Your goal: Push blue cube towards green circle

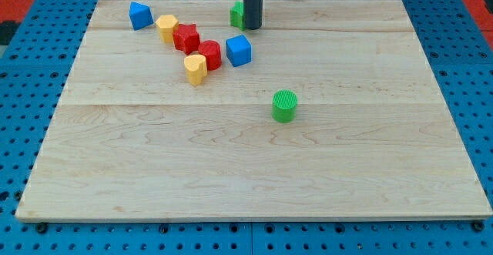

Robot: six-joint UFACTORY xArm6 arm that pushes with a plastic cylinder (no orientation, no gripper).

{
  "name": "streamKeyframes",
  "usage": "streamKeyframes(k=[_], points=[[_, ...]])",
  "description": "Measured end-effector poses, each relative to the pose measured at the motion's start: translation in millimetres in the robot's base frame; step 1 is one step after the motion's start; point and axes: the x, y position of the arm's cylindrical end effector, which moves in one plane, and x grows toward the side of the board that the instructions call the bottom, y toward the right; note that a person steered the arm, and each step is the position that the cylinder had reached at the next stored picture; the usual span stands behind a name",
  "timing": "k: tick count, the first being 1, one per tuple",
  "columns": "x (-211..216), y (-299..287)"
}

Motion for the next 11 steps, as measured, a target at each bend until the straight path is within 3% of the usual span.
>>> streamKeyframes(k=[4, 6, 9, 10, 11], points=[[-5, 8], [52, -16], [58, -63], [80, -77], [99, -32]])
